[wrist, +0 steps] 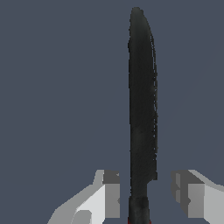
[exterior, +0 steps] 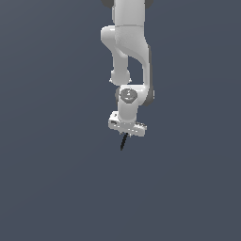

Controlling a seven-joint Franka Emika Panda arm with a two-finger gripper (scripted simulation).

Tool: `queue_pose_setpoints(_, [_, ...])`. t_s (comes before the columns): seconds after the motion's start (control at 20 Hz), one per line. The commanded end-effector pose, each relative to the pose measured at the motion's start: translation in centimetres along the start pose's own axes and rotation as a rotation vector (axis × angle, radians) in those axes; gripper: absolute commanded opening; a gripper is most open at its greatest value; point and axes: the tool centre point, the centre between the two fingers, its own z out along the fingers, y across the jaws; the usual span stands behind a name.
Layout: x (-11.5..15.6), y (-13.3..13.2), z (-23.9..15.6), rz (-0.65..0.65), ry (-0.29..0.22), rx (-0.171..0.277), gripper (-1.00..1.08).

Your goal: Pick up the object and move it to a goal position.

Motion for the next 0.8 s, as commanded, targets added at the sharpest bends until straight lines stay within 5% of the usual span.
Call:
queue_pose_setpoints(0.0, [0.0, -0.1, 0.2, -0.001, 0.000, 0.000, -1.00])
queue_pose_setpoints(0.75, [1.1, -0.7, -2.3, 0.000, 0.000, 0.000, -1.00])
